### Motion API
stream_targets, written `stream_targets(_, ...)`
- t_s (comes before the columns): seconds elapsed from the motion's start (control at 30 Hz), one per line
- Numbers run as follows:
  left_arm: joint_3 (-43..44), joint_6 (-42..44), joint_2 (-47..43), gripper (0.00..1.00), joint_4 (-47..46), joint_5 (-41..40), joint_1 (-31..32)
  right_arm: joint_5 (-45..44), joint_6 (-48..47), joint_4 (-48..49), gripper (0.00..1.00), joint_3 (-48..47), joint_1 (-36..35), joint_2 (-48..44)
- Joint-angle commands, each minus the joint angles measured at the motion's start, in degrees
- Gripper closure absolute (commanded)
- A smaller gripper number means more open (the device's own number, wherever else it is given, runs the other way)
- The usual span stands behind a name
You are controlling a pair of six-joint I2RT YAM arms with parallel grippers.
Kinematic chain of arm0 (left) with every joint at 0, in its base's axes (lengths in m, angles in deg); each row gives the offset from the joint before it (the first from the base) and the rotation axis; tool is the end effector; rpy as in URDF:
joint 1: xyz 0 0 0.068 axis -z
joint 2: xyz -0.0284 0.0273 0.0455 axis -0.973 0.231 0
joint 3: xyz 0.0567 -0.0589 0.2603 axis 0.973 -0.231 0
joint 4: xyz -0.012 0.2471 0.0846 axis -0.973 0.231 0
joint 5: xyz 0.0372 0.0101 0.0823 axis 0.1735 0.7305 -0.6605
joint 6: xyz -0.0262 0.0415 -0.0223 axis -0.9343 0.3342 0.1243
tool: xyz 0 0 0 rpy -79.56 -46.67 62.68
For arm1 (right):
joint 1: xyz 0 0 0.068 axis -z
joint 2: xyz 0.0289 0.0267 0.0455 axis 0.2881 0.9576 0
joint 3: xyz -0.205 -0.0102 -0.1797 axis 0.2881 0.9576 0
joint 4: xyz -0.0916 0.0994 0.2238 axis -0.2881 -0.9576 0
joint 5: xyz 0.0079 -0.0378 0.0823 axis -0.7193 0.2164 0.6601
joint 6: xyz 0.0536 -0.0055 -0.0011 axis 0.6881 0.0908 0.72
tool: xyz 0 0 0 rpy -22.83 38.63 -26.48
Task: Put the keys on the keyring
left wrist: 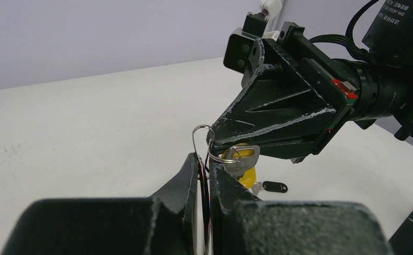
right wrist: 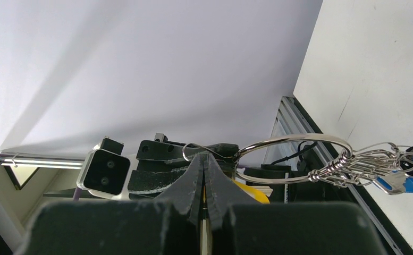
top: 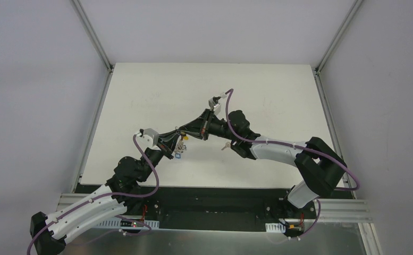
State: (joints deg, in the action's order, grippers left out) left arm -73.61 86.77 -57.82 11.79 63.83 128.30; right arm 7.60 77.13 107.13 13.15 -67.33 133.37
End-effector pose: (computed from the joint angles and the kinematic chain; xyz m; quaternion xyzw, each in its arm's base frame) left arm 0.0878 -0.0946 0.2703 0.1262 0.5584 -0.2959 0.7647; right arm 0.2095 0.2779 0.2722 -0.0550 0.6506 0.7127 0.2565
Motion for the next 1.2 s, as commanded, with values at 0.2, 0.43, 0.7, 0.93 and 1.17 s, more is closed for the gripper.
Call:
stream_targets(0.2,-0.1,-0.7,-0.8,1.0,-4.2,5.4,0.0,-2.6,-0.9,4.0,1.0,-2.3,0.1,-0.7)
stream_targets(0.43,-0.3,-1.2,-1.1,1.0,-4.2,8.7,0.1,-1.8,-1.2,4.2,1.0,-3.4,1.1,-2.1)
stream_targets(0.7,-0.3,-1.1,-0.6,1.0,-4.2,8.5,0.2,-1.4,-1.6,4.2,1.0,-3.8,1.5,-3.4)
stream_targets(0.93,-0.2,-1.1,-0.1,1.0,-3.9,7.4,0.1,-2.0,-2.9,2.6,1.0,0.1,2.8,-6.8)
stream_targets(1.17,-0.2,-0.8,-1.7,1.0,-2.2,5.0,0.1,-0.1,-9.6,-7.7,0.82,8.1,6.2,-15.3)
